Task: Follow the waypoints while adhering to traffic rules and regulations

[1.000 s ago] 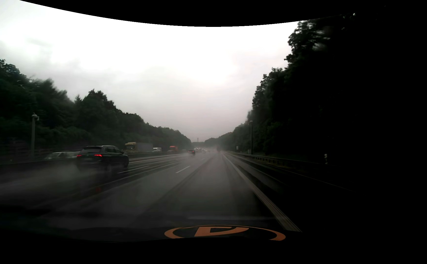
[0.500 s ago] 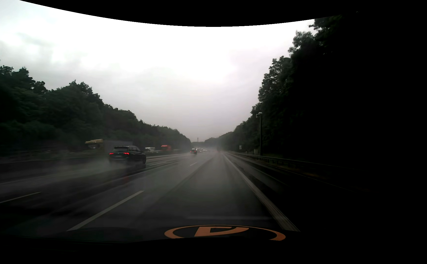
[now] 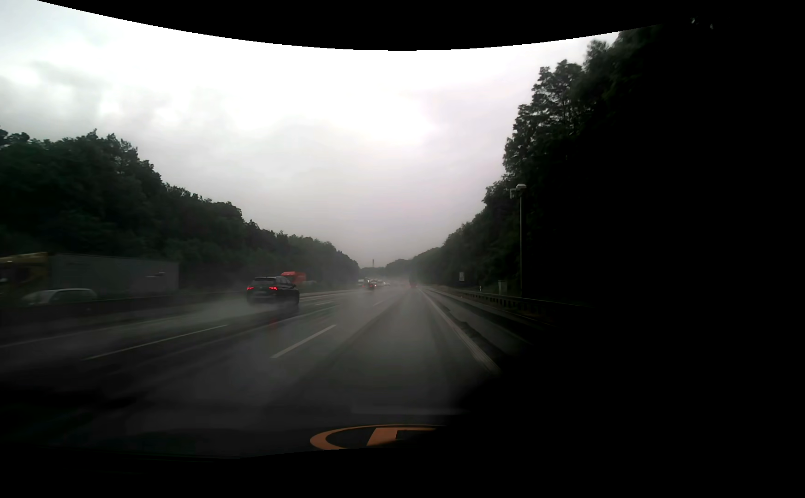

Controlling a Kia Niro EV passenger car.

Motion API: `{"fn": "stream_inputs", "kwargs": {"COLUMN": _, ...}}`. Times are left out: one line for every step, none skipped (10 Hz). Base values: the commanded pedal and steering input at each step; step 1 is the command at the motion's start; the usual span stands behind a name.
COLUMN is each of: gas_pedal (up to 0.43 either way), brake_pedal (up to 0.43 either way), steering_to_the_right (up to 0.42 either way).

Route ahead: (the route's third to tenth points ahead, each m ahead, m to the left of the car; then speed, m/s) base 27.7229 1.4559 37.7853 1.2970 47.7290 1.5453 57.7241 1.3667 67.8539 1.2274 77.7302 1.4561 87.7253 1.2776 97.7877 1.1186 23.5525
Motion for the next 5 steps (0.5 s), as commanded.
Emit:
{"fn": "stream_inputs", "kwargs": {"gas_pedal": 0.000, "brake_pedal": 0.000, "steering_to_the_right": -0.002}}
{"fn": "stream_inputs", "kwargs": {"gas_pedal": 0.000, "brake_pedal": 0.000, "steering_to_the_right": -0.002}}
{"fn": "stream_inputs", "kwargs": {"gas_pedal": 0.000, "brake_pedal": 0.000, "steering_to_the_right": -0.002}}
{"fn": "stream_inputs", "kwargs": {"gas_pedal": 0.000, "brake_pedal": 0.000, "steering_to_the_right": -0.002}}
{"fn": "stream_inputs", "kwargs": {"gas_pedal": 0.000, "brake_pedal": 0.000, "steering_to_the_right": 0.000}}
